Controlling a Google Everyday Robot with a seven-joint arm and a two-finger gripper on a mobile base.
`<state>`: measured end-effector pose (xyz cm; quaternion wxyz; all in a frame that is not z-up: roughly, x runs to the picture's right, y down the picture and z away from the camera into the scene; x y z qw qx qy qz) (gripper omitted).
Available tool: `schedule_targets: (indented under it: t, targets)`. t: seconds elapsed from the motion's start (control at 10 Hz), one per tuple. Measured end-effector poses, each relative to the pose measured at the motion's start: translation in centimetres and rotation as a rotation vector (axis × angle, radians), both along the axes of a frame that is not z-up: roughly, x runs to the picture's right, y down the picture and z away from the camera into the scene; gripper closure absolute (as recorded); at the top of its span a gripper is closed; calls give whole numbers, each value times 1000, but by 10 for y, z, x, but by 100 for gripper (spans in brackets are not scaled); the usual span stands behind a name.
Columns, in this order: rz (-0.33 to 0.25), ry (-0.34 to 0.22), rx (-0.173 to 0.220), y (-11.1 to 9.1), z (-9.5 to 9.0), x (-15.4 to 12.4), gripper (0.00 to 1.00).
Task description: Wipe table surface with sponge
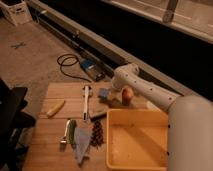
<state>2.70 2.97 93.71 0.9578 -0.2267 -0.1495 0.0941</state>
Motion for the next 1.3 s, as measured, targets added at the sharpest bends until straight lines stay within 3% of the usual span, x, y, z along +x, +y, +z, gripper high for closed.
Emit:
schedule_targets:
  t: [0.3,0.5,0.7,0.9,1.0,1.3]
  targets:
    - [-32,-64,-26,21,-17,-43,95]
    - [-29,-66,-54,37,-23,-46,95]
    - [-23,-53,-63,36,-20,-36,95]
    - [-18,-23,-48,24,-8,-7,95]
    - [-10,-20,-26,8,2,-3,95]
    - [-6,-44,11,-19,20,-13,95]
